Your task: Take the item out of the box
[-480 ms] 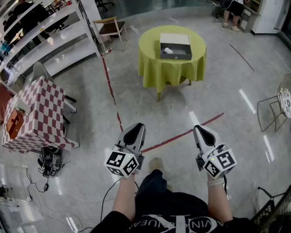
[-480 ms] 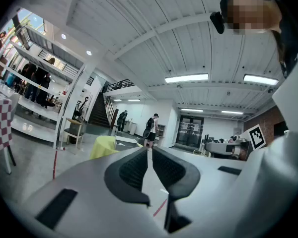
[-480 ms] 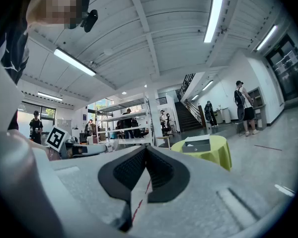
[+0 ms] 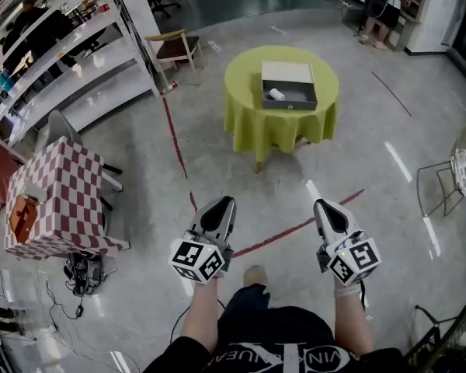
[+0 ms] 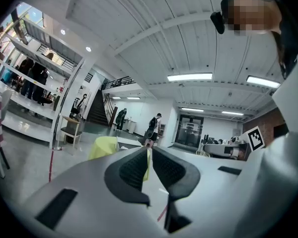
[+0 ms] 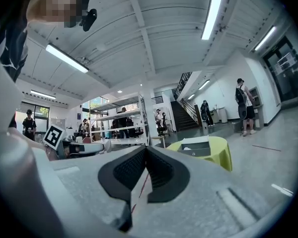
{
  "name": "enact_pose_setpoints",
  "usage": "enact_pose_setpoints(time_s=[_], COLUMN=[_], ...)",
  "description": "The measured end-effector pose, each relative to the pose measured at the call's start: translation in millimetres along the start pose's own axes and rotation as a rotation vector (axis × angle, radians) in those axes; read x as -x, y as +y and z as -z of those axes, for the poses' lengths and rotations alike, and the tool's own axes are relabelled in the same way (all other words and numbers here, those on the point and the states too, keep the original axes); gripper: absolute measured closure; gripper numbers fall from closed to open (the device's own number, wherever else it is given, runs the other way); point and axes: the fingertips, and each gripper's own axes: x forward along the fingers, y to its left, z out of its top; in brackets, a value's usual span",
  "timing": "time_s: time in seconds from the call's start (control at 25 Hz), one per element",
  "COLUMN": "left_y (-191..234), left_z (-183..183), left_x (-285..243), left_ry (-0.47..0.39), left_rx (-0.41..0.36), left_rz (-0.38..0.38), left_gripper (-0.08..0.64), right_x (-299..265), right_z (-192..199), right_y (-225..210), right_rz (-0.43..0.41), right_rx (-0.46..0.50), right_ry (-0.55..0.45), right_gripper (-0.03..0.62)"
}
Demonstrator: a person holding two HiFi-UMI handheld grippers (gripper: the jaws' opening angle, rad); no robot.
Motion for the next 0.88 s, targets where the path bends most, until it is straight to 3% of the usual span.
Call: enact_pose_setpoints(time_s=[0.36,0.88], left_y=[47.8,94.3], left_z=[-1.7,13.0], left_x=[-41.1,-58.1], left_ry=[0.019,0.057], left_rx=[0.017,0.055], left_rz=[0.042,0.015], left_gripper=[0.528,0.528], right_x=[-53.5,-100.6], right_z=[4.1,14.1], right_y=[-19.5,-37.5], right_rz=[0.042,0.068], right_rx=[-0.020,-0.073], right_ry=[-0.012,0.019], right_gripper=[0.586,0.586])
